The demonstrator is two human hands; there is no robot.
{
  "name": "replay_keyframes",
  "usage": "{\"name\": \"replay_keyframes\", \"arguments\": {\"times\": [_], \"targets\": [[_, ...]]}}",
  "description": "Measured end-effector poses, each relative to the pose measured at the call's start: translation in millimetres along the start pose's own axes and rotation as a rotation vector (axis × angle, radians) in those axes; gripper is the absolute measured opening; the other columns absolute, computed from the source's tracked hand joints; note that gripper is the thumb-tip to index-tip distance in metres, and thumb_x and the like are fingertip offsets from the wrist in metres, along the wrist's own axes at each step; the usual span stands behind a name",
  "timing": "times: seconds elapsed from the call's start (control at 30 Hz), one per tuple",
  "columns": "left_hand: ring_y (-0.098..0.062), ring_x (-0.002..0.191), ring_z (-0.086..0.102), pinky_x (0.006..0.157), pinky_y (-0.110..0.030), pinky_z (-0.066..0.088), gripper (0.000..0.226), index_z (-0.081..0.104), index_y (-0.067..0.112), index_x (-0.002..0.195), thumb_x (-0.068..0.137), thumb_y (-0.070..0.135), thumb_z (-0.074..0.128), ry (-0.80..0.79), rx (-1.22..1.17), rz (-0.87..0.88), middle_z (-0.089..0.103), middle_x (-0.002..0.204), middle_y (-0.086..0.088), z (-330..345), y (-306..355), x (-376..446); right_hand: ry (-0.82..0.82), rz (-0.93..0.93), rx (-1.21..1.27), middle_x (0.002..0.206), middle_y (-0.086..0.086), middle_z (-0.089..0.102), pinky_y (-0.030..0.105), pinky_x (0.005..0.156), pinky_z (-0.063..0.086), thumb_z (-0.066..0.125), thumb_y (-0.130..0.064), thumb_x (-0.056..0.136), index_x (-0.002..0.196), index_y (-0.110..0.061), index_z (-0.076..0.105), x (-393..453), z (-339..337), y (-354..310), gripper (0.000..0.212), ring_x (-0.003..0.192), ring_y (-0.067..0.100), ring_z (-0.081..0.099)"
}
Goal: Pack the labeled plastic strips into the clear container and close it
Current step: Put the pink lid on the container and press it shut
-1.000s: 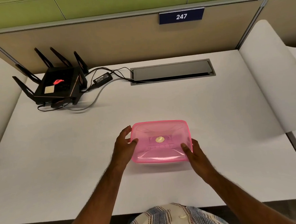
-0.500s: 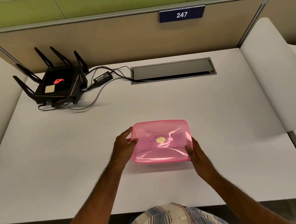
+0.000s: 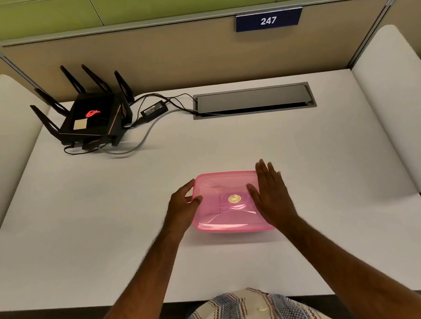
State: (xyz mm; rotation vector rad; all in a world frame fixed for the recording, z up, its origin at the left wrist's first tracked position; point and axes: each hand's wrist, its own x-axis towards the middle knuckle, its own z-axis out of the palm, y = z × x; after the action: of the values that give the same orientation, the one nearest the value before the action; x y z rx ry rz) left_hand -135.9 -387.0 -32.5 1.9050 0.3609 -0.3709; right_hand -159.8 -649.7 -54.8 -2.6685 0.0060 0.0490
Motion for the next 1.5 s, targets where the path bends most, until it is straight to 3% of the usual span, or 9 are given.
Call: {"name": "replay_keyframes", "arguments": {"times": [0.1, 0.3, 0.43, 0.53, 0.63, 0.87, 1.0, 1.27, 1.5], "targets": [[-0.013, 0.102, 0.069, 0.068, -0.016, 0.052, 0.059, 0.055, 0.033, 0.141, 0.088, 0.009, 0.068, -0.004, -0.011, 0.003, 0.07, 0.121, 0.003, -1, -1, -1, 0.014, -0.003, -0.054, 0.17, 0.005, 0.008, 0.044, 0.127, 0.009, 0.019, -0.056, 0.105, 0.161, -0.008, 0.014, -1, 6, 3, 0.074, 0.157, 0.022, 0.003], [-0.014, 0.108, 0.067, 0.078, -0.024, 0.055, 0.059, 0.055, 0.033, 0.141, 0.089, 0.01, 0.069, -0.029, -0.032, 0.018, 0.066, 0.127, 0.008, -2, -3, 1, -0.008, 0.004, -0.113, 0.171, 0.003, 0.003, 0.045, 0.127, 0.01, 0.015, -0.056, 0.105, 0.162, -0.011, 0.007, -2, 7, 4, 0.073, 0.158, 0.021, -0.001], [-0.007, 0.109, 0.065, 0.071, -0.015, 0.054, 0.052, 0.058, 0.033, 0.136, 0.089, 0.013, 0.072, -0.049, -0.042, 0.051, 0.063, 0.128, 0.017, -7, -4, -3, -0.021, 0.013, -0.146, 0.171, 0.004, 0.002, 0.049, 0.127, 0.012, 0.019, -0.054, 0.105, 0.162, -0.011, 0.006, -1, 7, 4, 0.073, 0.157, 0.022, -0.001], [0.0, 0.101, 0.065, 0.067, -0.011, 0.053, 0.041, 0.061, 0.033, 0.124, 0.088, 0.023, 0.076, -0.041, -0.027, 0.051, 0.064, 0.122, 0.021, -13, -13, -11, -0.018, 0.015, -0.153, 0.171, 0.004, 0.002, 0.05, 0.127, 0.012, 0.019, -0.054, 0.106, 0.162, -0.011, 0.006, -2, 8, 4, 0.072, 0.157, 0.022, 0.0], [-0.009, 0.087, 0.068, 0.069, -0.02, 0.053, 0.029, 0.063, 0.029, 0.108, 0.085, 0.039, 0.077, -0.044, 0.021, -0.02, 0.069, 0.107, 0.011, -18, -27, -21, -0.005, 0.013, -0.159, 0.17, 0.004, 0.003, 0.049, 0.126, 0.013, 0.02, -0.054, 0.106, 0.162, -0.011, 0.006, -1, 9, 5, 0.072, 0.157, 0.022, 0.001], [-0.012, 0.063, 0.065, 0.058, -0.029, 0.045, 0.073, 0.064, 0.011, 0.077, 0.079, 0.083, 0.052, -0.303, 0.178, -0.133, 0.072, 0.07, -0.005, -23, -48, -40, -0.002, 0.007, -0.14, 0.17, 0.004, 0.005, 0.048, 0.126, 0.014, 0.021, -0.055, 0.105, 0.162, -0.01, 0.008, -1, 10, 5, 0.074, 0.157, 0.023, 0.002], [-0.017, 0.06, 0.066, 0.057, -0.027, 0.042, 0.074, 0.068, 0.011, 0.071, 0.08, 0.083, 0.052, -0.416, 0.141, -0.153, 0.073, 0.067, -0.011, -19, -51, -41, -0.007, 0.004, -0.133, 0.17, 0.003, 0.004, 0.048, 0.127, 0.014, 0.021, -0.055, 0.105, 0.162, -0.011, 0.007, -1, 11, 6, 0.073, 0.157, 0.022, 0.001], [-0.021, 0.053, 0.059, 0.056, -0.029, 0.047, 0.077, 0.073, 0.003, 0.072, 0.077, 0.079, 0.063, -0.407, 0.033, -0.187, 0.067, 0.06, -0.018, -18, -61, -36, 0.002, 0.002, -0.129, 0.17, 0.005, 0.009, 0.05, 0.125, 0.019, 0.025, -0.052, 0.106, 0.162, -0.01, 0.011, -2, 10, 4, 0.071, 0.157, 0.024, 0.006], [-0.024, 0.052, 0.056, 0.056, -0.03, 0.047, 0.069, 0.072, 0.007, 0.066, 0.077, 0.075, 0.067, -0.402, -0.025, -0.184, 0.066, 0.06, -0.021, -16, -65, -33, 0.004, 0.012, -0.144, 0.17, 0.005, 0.01, 0.051, 0.124, 0.021, 0.025, -0.053, 0.105, 0.162, -0.01, 0.012, -2, 9, 1, 0.073, 0.157, 0.025, 0.007]]}}
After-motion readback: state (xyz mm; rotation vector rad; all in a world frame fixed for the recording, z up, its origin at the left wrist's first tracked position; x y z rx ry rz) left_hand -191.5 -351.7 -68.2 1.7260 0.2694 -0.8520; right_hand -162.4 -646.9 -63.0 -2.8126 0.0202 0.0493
